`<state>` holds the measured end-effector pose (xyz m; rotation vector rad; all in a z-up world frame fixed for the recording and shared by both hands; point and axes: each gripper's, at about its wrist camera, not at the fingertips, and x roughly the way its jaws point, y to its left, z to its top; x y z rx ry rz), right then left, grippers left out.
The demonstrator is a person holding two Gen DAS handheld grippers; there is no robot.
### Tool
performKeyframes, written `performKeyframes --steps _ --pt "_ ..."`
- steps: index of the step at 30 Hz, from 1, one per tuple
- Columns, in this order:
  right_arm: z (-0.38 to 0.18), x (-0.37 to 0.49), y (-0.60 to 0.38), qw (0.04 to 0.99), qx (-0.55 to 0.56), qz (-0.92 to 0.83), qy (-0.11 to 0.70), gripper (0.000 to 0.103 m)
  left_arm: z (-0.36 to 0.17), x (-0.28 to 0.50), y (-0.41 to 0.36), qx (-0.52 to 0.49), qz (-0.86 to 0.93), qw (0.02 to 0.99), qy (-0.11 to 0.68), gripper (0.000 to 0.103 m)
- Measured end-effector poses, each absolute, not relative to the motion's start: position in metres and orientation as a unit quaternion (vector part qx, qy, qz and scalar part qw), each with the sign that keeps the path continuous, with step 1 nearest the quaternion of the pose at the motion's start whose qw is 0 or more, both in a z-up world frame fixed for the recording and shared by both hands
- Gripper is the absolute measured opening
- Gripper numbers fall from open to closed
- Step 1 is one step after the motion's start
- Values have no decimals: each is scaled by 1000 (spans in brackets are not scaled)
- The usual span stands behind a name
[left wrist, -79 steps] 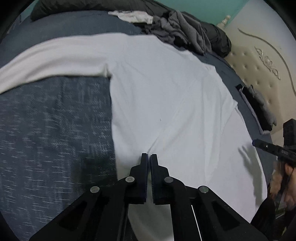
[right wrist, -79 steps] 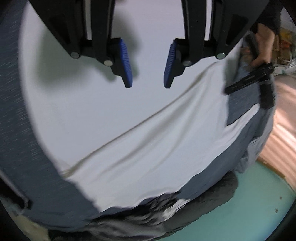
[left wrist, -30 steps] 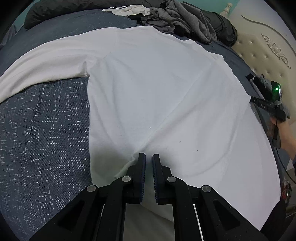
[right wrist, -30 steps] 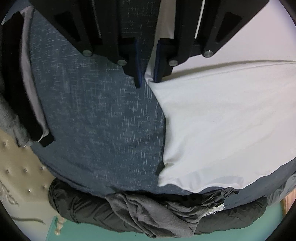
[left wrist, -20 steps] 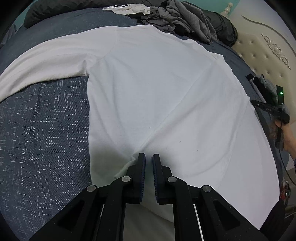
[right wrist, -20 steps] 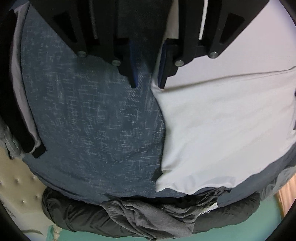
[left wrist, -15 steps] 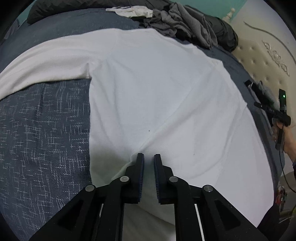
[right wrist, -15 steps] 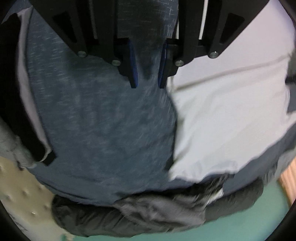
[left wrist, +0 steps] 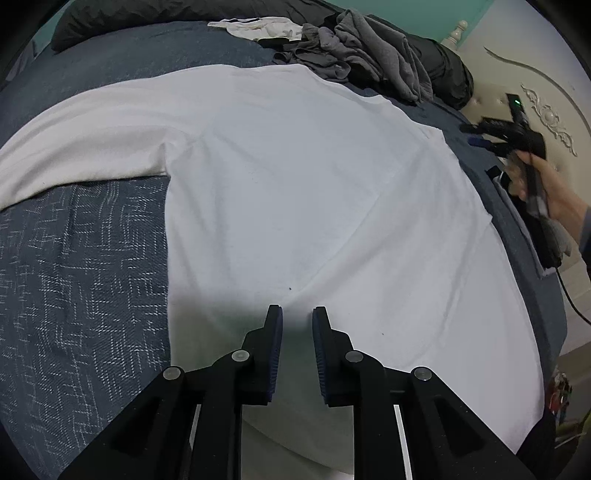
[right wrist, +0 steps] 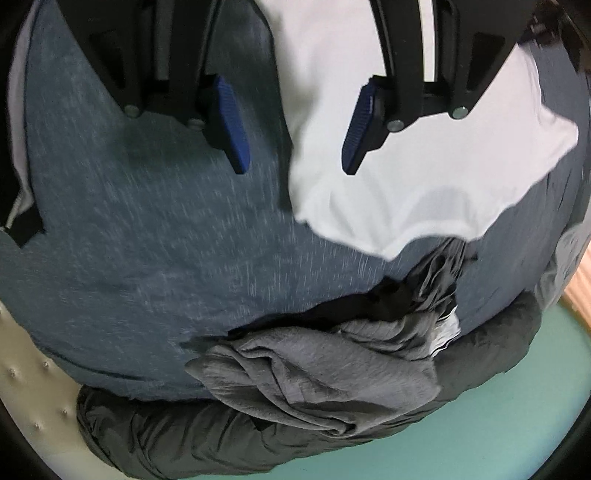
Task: Fold clothes
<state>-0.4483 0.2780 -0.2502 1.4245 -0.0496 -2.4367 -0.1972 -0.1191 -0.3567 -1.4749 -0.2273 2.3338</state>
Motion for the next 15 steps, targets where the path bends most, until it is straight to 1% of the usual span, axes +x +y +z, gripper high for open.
performKeyframes --steps 8,9,10,11,12,13,15 --pt "-282 -488 254 128 533 -837 -6 52 -361 -200 -114 -526 826 188 -68 19" --pt "-286 -491 252 127 537 -834 -6 47 -361 -200 -114 -526 827 188 -67 19" --pt "-290 -493 250 126 541 -832 -6 39 -361 -199 -114 -526 827 188 -65 19" --pt "-294 -495 248 125 545 -829 -5 35 -361 -199 -114 -526 827 189 -64 19" --pt "-295 -496 248 122 543 -831 -4 26 -361 -198 -115 -526 827 189 -63 19" --pt "-297 -497 247 120 542 -832 -3 12 -361 -198 -115 -525 827 189 -63 19" --pt "-299 -498 247 114 538 -835 0 7 -362 -198 -115 -525 827 190 -64 19"
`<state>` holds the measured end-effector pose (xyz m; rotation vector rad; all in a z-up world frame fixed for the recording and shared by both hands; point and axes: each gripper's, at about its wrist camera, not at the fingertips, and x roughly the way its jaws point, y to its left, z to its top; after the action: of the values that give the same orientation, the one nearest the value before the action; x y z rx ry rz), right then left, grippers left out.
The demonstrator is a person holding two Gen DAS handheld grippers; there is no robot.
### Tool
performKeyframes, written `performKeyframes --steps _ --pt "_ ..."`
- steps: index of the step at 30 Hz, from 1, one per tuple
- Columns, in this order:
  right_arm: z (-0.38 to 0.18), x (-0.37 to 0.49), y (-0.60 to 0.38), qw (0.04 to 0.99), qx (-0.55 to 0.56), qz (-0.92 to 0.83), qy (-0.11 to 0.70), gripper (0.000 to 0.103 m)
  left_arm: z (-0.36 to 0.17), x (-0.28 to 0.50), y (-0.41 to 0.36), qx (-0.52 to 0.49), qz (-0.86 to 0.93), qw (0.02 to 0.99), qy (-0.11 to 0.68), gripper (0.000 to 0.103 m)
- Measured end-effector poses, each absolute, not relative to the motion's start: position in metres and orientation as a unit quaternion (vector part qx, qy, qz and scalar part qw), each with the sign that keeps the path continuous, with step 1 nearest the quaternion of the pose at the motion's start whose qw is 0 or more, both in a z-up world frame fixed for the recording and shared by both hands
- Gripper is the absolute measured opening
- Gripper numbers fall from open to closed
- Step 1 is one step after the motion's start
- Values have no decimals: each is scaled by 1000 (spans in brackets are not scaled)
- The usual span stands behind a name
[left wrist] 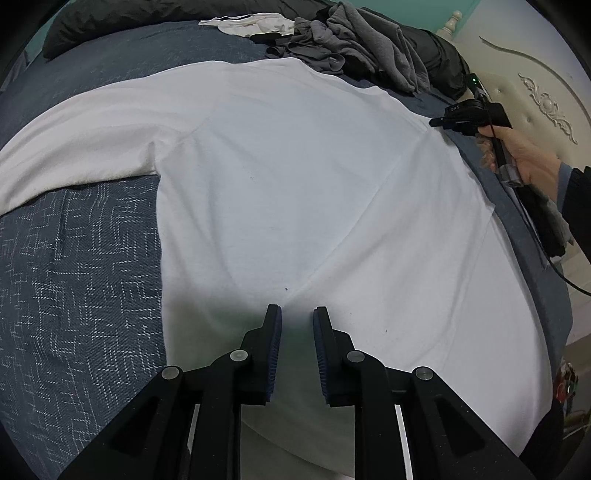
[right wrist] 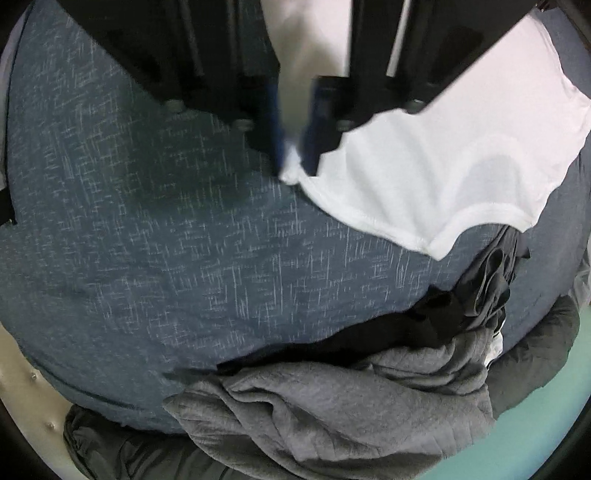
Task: Fold clothes
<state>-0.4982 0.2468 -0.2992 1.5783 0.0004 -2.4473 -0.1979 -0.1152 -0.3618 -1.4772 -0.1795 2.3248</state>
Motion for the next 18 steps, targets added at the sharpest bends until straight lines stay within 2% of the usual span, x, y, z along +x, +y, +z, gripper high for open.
performKeyframes --steps 13,18 --pt "-309 -519 246 66 525 -848 23 4 -365 -193 -114 -526 827 188 -59 20" --pt "-317 -527 254 65 532 -844 -14 5 -365 -189 -118 -527 827 189 -60 20"
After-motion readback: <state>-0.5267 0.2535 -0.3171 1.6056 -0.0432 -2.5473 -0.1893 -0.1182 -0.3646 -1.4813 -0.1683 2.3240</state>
